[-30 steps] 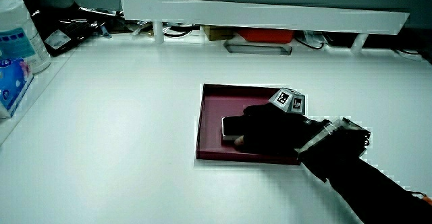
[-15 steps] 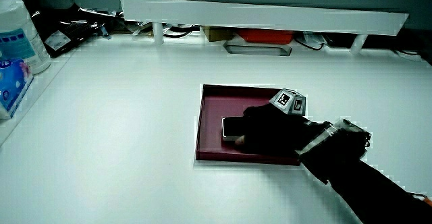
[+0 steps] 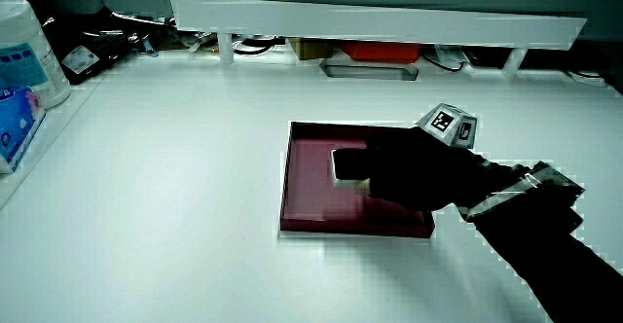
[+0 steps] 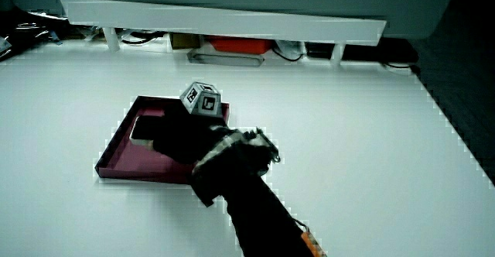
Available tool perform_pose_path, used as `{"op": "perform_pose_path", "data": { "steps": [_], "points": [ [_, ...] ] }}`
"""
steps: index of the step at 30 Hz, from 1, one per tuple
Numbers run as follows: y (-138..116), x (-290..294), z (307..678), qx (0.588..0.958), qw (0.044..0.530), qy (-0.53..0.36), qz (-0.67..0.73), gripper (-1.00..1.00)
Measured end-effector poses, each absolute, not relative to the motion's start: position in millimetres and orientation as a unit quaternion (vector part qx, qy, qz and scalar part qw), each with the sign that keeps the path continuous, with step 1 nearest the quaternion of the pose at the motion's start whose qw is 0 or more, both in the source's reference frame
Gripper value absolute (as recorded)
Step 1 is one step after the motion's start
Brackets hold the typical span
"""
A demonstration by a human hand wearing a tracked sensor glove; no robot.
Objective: Pick eraser
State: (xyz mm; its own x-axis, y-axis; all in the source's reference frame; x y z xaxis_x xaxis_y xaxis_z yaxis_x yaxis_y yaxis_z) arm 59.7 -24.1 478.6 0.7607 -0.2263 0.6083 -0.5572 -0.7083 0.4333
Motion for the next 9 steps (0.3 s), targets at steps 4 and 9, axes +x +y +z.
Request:
{"op": "perform_pose_path", "data": {
  "steps": [4,9],
  "points": [
    [-22.3,71.9,461.6,0.864,0.312,-0.240,0.314,1.00],
    [-20.0,93.0,445.8,0.868,0.285,-0.252,0.319,1.00]
  ]
}}
